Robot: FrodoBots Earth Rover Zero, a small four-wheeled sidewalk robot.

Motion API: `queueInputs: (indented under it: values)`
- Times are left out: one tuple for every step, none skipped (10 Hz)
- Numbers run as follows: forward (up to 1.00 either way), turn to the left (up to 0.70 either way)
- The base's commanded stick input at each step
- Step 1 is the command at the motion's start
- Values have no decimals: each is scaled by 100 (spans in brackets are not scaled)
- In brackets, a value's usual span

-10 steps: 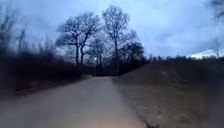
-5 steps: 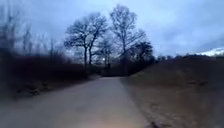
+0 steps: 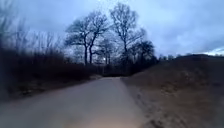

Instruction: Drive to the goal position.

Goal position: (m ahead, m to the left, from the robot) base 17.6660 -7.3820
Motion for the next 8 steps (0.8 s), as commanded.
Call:
queueInputs:
  values:
    - [100, 0]
    - [100, 40]
    - [100, 38]
    - [100, 20]
    - [100, 1]
    - [100, 0]
    - [100, 0]
    - [100, 0]
